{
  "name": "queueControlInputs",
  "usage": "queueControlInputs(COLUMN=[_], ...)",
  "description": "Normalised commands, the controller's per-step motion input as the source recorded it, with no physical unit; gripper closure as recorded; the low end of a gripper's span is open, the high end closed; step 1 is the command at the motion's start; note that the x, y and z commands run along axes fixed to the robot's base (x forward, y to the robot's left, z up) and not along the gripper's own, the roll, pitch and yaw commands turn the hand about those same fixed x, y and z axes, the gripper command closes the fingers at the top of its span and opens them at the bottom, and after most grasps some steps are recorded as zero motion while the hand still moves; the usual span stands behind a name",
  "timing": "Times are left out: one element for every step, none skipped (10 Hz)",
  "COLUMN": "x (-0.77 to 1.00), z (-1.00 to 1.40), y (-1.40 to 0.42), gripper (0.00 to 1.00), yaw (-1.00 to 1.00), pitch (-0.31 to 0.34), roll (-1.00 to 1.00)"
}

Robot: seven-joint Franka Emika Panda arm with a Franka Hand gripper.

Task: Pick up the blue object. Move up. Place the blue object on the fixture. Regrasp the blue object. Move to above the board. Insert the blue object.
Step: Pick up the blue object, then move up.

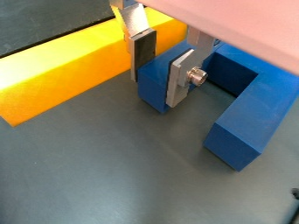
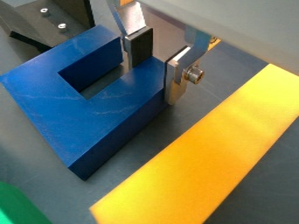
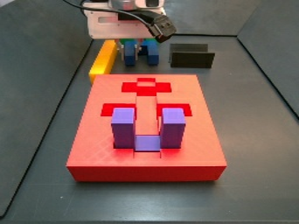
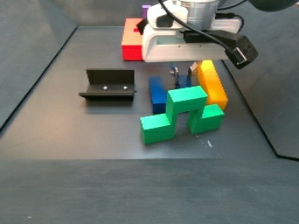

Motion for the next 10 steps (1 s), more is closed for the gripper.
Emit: queueControlInputs(x=[0.00,0.00,0.00,0.00,0.00,0.00,0.00,0.00,0.00,0.04], z=[0.00,0.00,0.00,0.00,0.00,0.00,0.00,0.00,0.83,0.85], y=[0.00,0.00,0.00,0.00,0.00,0.00,0.00,0.00,0.00,0.03], gripper=[1.00,1.00,1.00,1.00,1.00,1.00,1.00,1.00,1.00,1.00], yaw=[0.00,0.00,0.00,0.00,0.00,0.00,0.00,0.00,0.00,-0.02], pitch=[0.000,0.000,0.000,0.000,0.000,0.000,0.000,0.000,0.000,-0.014], roll=[0.00,0.00,0.00,0.00,0.00,0.00,0.00,0.00,0.00,0.00])
